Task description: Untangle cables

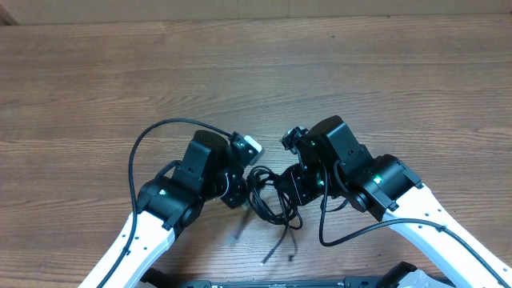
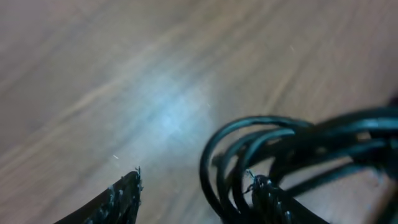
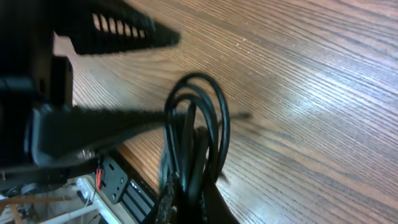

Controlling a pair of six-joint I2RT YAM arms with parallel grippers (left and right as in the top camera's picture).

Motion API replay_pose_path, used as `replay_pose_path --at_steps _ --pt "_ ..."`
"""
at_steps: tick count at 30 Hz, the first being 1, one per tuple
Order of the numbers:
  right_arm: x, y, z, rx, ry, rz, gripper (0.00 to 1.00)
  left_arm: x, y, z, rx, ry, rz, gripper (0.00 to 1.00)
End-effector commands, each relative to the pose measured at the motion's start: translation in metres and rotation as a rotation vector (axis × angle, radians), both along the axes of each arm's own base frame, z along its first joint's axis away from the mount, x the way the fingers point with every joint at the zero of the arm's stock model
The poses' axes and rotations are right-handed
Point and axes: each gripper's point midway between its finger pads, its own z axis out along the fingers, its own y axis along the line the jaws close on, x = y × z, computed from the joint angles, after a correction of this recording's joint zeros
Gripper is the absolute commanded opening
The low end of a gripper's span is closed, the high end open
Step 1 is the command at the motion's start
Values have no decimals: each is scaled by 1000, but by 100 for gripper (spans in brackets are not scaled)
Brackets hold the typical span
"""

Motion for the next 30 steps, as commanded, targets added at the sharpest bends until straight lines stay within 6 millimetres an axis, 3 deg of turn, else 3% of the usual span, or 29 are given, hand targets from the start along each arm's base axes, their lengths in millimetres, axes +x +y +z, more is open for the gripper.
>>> replay_pose_path --at_steps 1,10,14,17,19,20,26,30 --pt "1 4 14 45 -37 10 4 -21 -14 -3 -39 64 -141 60" --pt "1 5 15 48 -40 10 4 -9 -21 -4 -72 69 -94 42" --pt "0 6 15 53 -37 14 4 -10 -20 -17 -46 114 -88 35" --pt "0 6 15 53 -36 14 4 -9 -20 -28 -32 150 -84 21" --pt "0 5 15 52 -36 14 4 -8 -22 -32 -28 160 -84 6" --pt "0 5 15 52 -36 14 4 -6 -22 -33 -31 159 -78 4" --pt "0 5 15 52 -36 14 4 16 -17 -13 -109 117 47 4" --pt "-1 4 13 45 -27 14 4 39 19 -1 -116 90 281 4"
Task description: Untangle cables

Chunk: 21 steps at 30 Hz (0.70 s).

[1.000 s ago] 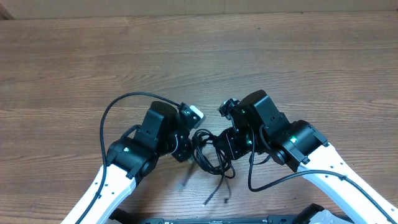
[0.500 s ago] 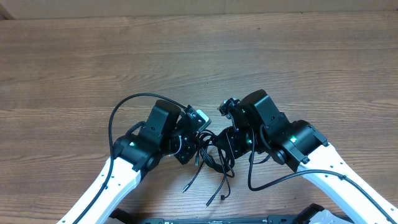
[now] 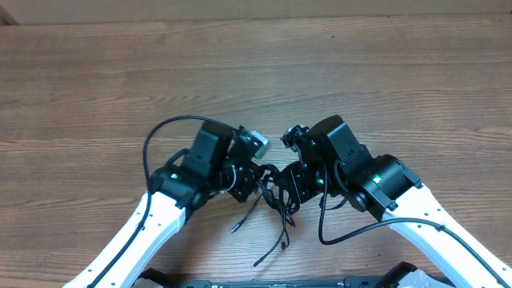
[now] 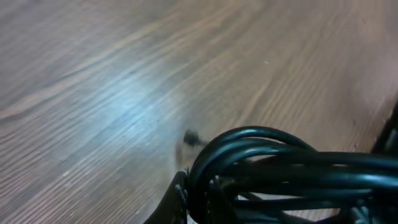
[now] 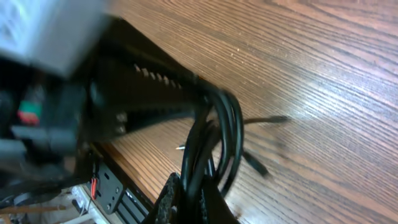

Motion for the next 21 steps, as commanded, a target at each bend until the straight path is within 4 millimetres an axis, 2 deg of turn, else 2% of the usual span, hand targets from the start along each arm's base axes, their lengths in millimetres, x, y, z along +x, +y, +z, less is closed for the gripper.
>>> replay_pose_path --at_steps 1,5,9,19,20,21 --pt "-8 3 14 42 1 25 4 31 47 12 34 -33 297 4" --pt "-14 -1 9 19 33 24 4 44 81 27 -8 -35 492 4" --pt "-22 -7 2 -13 77 23 4 50 101 37 -80 -4 640 4" --pt "-42 -22 -9 -82 174 18 4 60 124 42 -222 91 882 4" --pt "-41 -22 -9 -80 170 18 7 60 123 42 -221 88 879 4" --pt "-38 -20 -8 -72 158 18 14 60 123 42 -217 84 871 4"
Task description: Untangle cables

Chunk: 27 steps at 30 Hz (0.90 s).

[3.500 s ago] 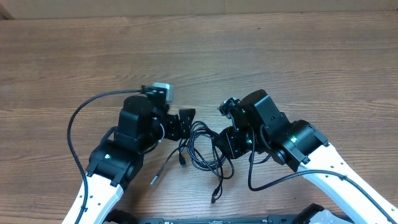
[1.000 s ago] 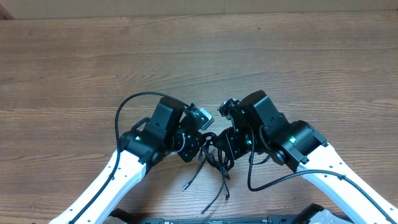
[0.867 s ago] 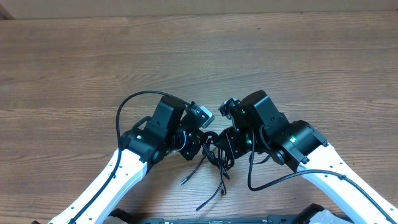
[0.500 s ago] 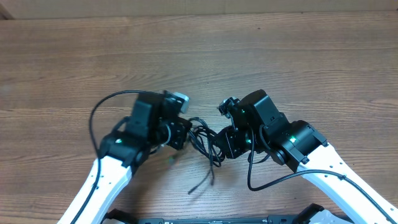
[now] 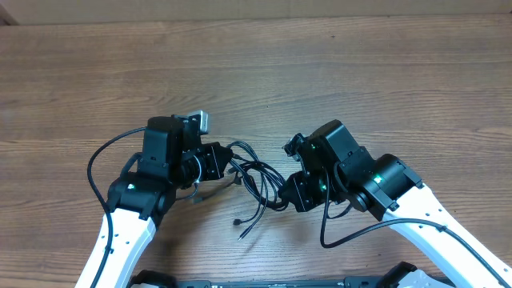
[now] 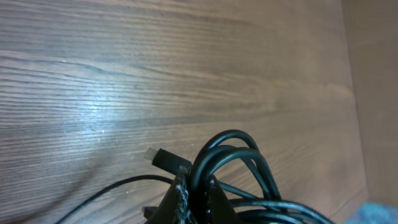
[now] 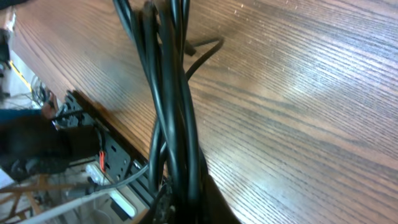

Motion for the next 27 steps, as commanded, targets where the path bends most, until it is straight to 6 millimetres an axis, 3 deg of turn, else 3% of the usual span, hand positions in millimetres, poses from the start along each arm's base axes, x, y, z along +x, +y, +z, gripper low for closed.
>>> replay_pose_path --at_steps 1,3,7,9,13,17,22,27 --pt "-7 -3 4 2 3 3 32 29 55 3 122 -66 248 4" --pt "4 4 11 40 -47 3 57 26 46 4 128 -91 159 4" --pt "30 21 29 121 -183 -7 75 15 22 10 91 -145 -42 4" --pt "43 24 37 138 -247 -24 77 8 8 16 61 -186 -153 4" --pt "58 31 42 161 -305 -37 77 -10 -18 32 -13 -300 -387 4" --pt "63 35 32 145 -295 -27 76 -25 -34 47 -95 -375 -530 5" --pt "63 39 13 117 -238 -17 52 -28 -36 49 -99 -396 -558 4" --pt "55 41 9 129 -192 6 35 -11 -21 36 -6 -342 -428 4"
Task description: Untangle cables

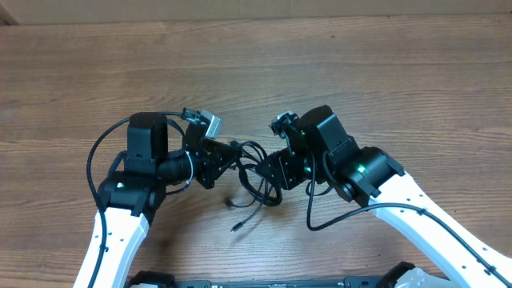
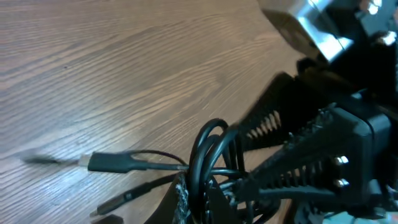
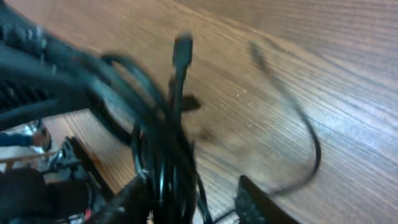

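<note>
A tangle of black cables [image 1: 254,172] hangs between the two grippers over the wooden table. My left gripper [image 1: 226,162] is shut on several loops of it [image 2: 208,143], pinched between its fingertips [image 2: 198,193]. A flat plug [image 2: 115,162] sticks out to the left of that grip. My right gripper [image 1: 269,172] stands close against the tangle from the right, jaws open [image 3: 196,202]. The cable strands [image 3: 158,143] lie against its left finger [image 3: 134,199], while its right finger [image 3: 255,199] is apart from them. A thin strand [image 3: 305,137] curves off to the right.
Loose cable ends [image 1: 237,227] trail onto the table [image 1: 384,72] below the tangle. The left arm's own cable [image 1: 100,152] loops out to its left, and the right arm's cable [image 1: 320,220] hangs below its wrist.
My right gripper was shut on the cable strands and is now open. It has moved up and left, close to the left gripper. The tangle is bunched instead of stretched out.
First the right gripper held the bundle while the left gripper stood open around its loops. Then the left gripper was shut on the loops. Afterwards it had moved left, with the cables stretched between both grips. Now only the left gripper holds them.
</note>
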Controlling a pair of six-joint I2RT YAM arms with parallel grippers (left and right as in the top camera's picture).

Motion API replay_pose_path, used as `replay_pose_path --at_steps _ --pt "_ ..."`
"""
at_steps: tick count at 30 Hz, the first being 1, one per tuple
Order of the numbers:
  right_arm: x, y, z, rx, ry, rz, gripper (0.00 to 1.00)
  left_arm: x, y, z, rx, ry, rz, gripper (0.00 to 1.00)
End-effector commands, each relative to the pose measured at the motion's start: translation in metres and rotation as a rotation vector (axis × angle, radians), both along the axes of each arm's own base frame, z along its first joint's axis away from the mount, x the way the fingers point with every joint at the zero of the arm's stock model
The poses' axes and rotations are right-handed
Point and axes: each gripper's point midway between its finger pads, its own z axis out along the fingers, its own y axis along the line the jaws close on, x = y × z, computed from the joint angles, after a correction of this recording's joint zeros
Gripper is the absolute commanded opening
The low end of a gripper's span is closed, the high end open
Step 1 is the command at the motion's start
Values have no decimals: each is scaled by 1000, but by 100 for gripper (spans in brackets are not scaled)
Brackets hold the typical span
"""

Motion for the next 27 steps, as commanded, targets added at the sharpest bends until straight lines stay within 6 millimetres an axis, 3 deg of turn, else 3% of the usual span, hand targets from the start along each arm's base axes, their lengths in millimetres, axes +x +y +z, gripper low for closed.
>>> replay_pose_path --at_steps 1,4,9,13,16,21,27 --pt "-6 3 2 12 24 25 30 12 12 -2 47 4 109 4" --pt "-15 -4 -6 -21 77 20 19 26 24 -4 44 55 250 4" --pt "-32 -16 -19 -84 161 19 8 45 20 24 -104 51 336 4" --pt "-41 -23 -25 -118 205 18 6 57 18 46 -179 -4 363 4" --pt "-43 -25 -26 -126 216 18 10 58 18 47 -180 -13 361 4" --pt "-38 -21 -22 -111 192 16 27 49 19 30 -96 -5 322 4" --pt "-29 -13 12 -71 118 49 38 31 22 2 18 45 261 4"
